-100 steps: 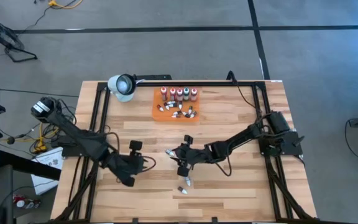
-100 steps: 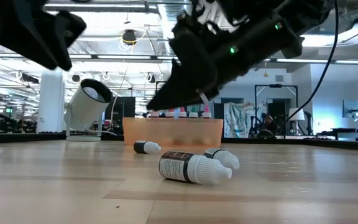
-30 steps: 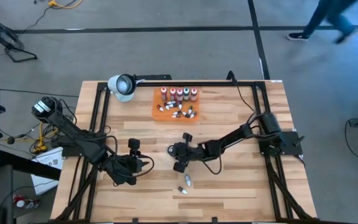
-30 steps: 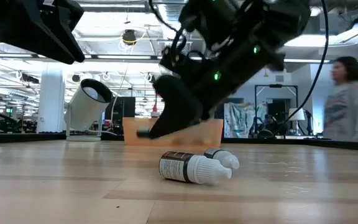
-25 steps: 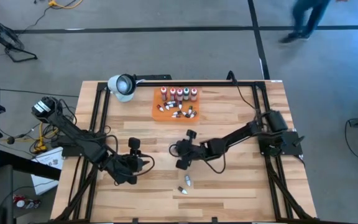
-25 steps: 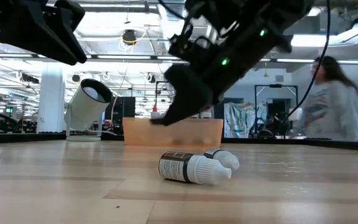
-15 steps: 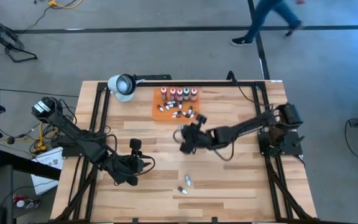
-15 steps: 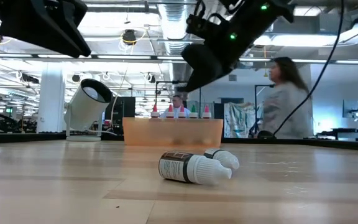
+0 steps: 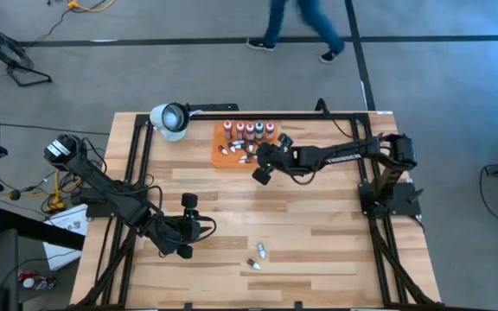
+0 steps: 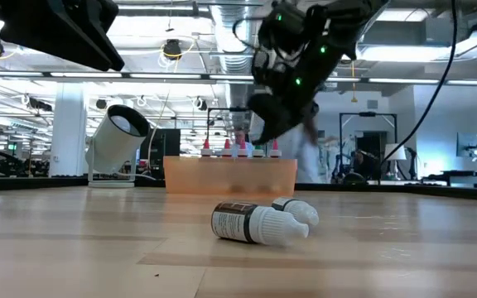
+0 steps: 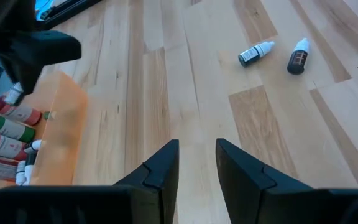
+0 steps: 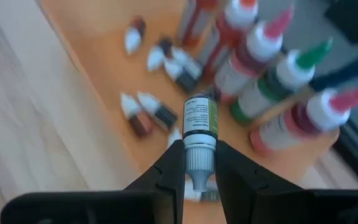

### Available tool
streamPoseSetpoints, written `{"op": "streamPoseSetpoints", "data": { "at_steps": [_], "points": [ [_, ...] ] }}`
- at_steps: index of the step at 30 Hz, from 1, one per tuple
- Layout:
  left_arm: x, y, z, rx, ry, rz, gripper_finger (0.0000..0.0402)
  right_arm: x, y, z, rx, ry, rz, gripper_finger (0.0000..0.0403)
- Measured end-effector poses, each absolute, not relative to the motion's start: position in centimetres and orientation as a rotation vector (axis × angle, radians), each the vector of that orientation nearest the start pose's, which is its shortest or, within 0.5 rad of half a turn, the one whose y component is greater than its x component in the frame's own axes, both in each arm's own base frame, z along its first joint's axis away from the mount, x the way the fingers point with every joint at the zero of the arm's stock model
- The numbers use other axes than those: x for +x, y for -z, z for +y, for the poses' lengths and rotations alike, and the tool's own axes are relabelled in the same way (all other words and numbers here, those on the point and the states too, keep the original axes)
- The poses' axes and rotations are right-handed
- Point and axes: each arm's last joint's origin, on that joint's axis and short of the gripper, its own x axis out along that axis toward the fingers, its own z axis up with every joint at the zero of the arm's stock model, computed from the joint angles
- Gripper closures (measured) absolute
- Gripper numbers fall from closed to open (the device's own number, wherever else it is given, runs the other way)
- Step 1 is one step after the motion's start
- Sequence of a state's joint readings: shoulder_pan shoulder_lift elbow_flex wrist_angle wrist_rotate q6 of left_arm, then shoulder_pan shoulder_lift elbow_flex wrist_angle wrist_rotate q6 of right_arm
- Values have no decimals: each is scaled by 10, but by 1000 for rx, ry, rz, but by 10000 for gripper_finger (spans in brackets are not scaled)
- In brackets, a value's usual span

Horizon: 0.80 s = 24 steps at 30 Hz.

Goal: Pick & Place food coloring
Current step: Put the small green food coloring bottle into the orange bin, then put the small brown food coloring bottle into the orange bin

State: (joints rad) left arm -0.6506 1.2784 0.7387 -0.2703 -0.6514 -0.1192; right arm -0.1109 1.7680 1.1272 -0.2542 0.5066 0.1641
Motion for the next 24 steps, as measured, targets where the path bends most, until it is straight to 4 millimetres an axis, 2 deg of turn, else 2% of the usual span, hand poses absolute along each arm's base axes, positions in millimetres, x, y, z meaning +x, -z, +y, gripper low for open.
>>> {"op": "streamPoseSetpoints", "data": {
  "at_steps": [5,11,24],
  "points": [
    [208,-216,-136,376,-39,640,302,356,-190,-66,30,635,848,338],
    [208,-216,-136,376,-40,641,302,355,-190,-70,39,641,851,326],
    [208,-216,-136,377,-43,639,302,354,-190,-79,90,685,835,267]
  ]
}}
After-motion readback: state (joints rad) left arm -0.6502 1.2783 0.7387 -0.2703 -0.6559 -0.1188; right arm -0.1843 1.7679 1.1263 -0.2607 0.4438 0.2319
